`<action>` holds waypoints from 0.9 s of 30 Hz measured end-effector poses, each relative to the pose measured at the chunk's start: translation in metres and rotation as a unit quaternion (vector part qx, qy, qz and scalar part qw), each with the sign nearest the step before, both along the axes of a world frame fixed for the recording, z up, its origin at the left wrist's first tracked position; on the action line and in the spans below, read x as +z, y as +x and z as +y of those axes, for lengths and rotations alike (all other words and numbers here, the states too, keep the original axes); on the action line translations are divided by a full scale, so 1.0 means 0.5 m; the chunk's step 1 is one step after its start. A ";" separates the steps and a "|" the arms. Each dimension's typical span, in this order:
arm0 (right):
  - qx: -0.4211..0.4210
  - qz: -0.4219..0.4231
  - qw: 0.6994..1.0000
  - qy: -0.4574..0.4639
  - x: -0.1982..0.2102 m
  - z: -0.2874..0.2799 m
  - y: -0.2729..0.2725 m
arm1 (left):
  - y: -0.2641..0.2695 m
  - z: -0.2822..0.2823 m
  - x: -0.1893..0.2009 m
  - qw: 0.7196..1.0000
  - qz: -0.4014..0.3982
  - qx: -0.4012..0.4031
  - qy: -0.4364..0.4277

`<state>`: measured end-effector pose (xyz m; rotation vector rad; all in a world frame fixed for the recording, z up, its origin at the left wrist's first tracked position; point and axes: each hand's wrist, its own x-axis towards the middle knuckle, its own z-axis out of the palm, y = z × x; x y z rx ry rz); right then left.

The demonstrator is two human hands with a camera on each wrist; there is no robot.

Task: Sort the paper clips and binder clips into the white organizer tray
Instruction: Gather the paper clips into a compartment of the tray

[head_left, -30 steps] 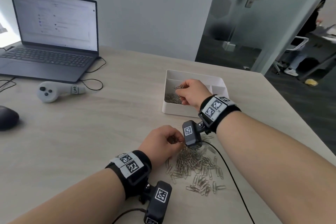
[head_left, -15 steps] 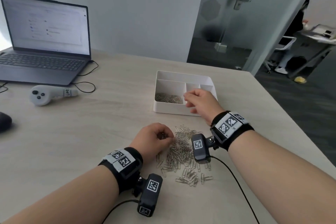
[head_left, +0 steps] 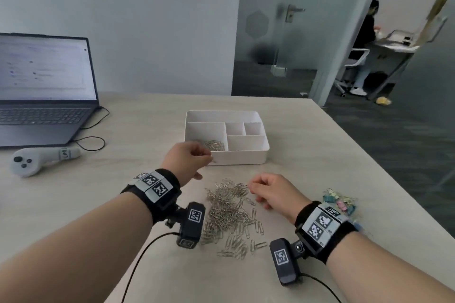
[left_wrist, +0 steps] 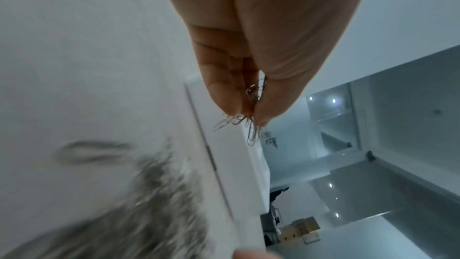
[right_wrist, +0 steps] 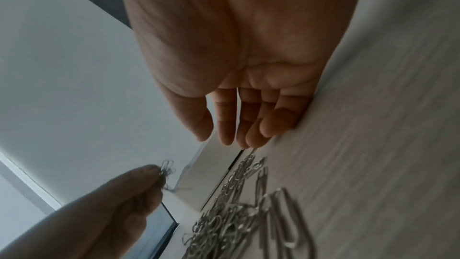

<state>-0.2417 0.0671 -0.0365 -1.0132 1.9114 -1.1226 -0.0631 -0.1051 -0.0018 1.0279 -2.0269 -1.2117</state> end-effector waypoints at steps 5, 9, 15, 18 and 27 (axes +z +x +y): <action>0.017 0.009 1.000 0.008 -0.012 -0.004 -0.006 | -0.057 -0.082 0.051 0.998 -0.025 0.038 -0.039; 0.021 0.014 1.000 0.000 -0.016 -0.003 -0.007 | -0.089 -0.116 0.049 0.996 -0.062 0.042 -0.048; 0.012 0.064 0.998 0.005 -0.021 -0.001 -0.004 | -0.089 -0.099 0.030 0.989 -0.113 -0.007 -0.095; 0.021 0.100 0.994 0.028 -0.017 -0.003 -0.001 | -0.071 -0.074 0.023 0.980 -0.136 -0.028 -0.141; 0.115 0.217 0.957 0.152 0.016 -0.018 0.038 | 0.030 0.061 0.001 0.890 -0.387 -0.179 -0.159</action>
